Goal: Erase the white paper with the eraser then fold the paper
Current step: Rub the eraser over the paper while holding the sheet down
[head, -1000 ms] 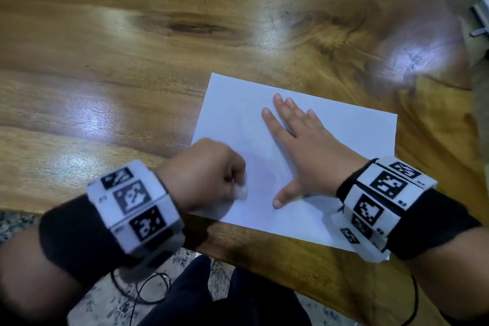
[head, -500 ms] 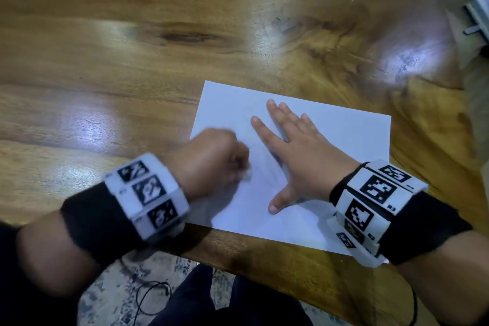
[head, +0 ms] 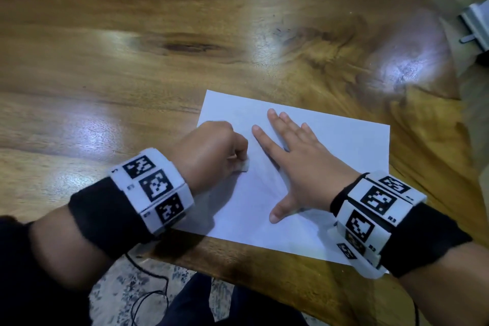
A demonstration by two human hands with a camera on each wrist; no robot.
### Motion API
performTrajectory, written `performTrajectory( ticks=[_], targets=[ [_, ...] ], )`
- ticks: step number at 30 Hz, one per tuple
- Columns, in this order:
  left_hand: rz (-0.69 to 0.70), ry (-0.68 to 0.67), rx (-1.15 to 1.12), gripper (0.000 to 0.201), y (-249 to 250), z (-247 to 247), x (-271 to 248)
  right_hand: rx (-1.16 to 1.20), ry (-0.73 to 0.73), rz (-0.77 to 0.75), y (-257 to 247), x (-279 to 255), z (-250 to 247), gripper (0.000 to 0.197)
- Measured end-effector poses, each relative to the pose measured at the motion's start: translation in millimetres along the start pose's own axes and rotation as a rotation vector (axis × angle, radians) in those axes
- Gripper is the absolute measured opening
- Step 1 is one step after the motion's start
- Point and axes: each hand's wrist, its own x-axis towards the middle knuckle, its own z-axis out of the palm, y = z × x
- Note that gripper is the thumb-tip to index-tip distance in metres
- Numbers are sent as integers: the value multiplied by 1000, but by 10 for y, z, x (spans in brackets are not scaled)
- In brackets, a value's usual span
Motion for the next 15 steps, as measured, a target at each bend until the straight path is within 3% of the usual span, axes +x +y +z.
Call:
performTrajectory(
  ticks=[2,4,6,7,10,11,15],
  targets=[
    [60,-103,-24,7,33,80,-173,-3,2,-1,1,0,1,142],
    [130,-293,-51,5,98,154,-371,-7,11,-3,4,4,0,143],
    [92,-369,-61,8,84,103,-349,-10,12,-4,-2,4,4,143],
    [58,-318,-38,9,49,54,-265,-12,15,-2,-3,5,7,143],
    [29,20,41,1,-83,-70,-43,-19,19,6,-13,2,8,142],
    [43,41,43,5,-108,-67,-44,-20,20,8,-16,3,4,142],
    [95,-336,-4,12,-34,18,-270,-22,25,17,-20,9,-8,142]
  ],
)
